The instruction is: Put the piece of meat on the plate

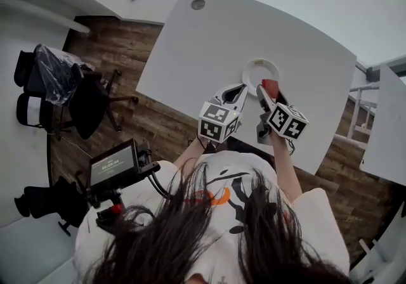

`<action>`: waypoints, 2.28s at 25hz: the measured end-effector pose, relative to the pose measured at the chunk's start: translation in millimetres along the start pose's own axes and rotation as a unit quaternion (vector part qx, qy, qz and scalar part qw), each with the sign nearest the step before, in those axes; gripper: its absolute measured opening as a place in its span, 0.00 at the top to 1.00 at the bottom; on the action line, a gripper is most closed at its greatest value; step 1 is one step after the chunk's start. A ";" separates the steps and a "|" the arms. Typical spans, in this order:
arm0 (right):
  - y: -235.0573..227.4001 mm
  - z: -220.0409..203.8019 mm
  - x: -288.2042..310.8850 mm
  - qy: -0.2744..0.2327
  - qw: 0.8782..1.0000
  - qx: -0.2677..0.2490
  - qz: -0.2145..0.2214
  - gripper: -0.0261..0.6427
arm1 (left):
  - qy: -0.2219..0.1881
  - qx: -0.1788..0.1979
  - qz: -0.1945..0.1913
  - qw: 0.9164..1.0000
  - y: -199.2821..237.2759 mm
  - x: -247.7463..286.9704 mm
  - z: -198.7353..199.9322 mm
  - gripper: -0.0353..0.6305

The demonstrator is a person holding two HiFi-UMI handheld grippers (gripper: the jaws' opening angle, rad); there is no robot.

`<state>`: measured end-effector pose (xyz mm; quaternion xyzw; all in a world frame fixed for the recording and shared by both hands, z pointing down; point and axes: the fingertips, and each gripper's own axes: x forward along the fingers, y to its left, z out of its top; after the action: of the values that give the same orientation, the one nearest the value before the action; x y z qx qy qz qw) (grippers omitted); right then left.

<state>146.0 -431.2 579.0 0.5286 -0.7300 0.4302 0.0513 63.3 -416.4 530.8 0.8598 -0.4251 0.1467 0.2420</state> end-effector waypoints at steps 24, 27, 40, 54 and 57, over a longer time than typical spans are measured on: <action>-21.1 -34.5 90.6 0.139 0.950 -0.264 -0.092 0.49 | 0.021 -0.029 0.041 0.998 45.2 -8.5 -8.0 0.94; -20.9 -34.8 91.0 0.146 0.939 -0.297 -0.096 0.49 | 0.021 -0.027 0.041 0.999 45.8 -8.2 -6.9 0.94; -25.4 -35.8 91.0 0.156 0.936 -0.298 -0.102 0.49 | 0.021 -0.030 0.048 0.998 53.2 -13.8 -10.9 0.94; -32.7 -35.4 91.9 0.164 0.937 -0.288 -0.110 0.49 | 0.016 -0.034 0.057 0.998 60.1 -21.6 -14.1 0.94; -35.2 -35.9 90.4 0.164 0.939 -0.281 -0.112 0.49 | 0.015 -0.033 0.055 0.998 57.7 -22.2 -13.9 0.94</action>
<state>121.7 -475.0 669.6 0.4932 -0.7389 0.2792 0.3644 3.1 -424.3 549.1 0.8241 -0.4730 0.1588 0.2683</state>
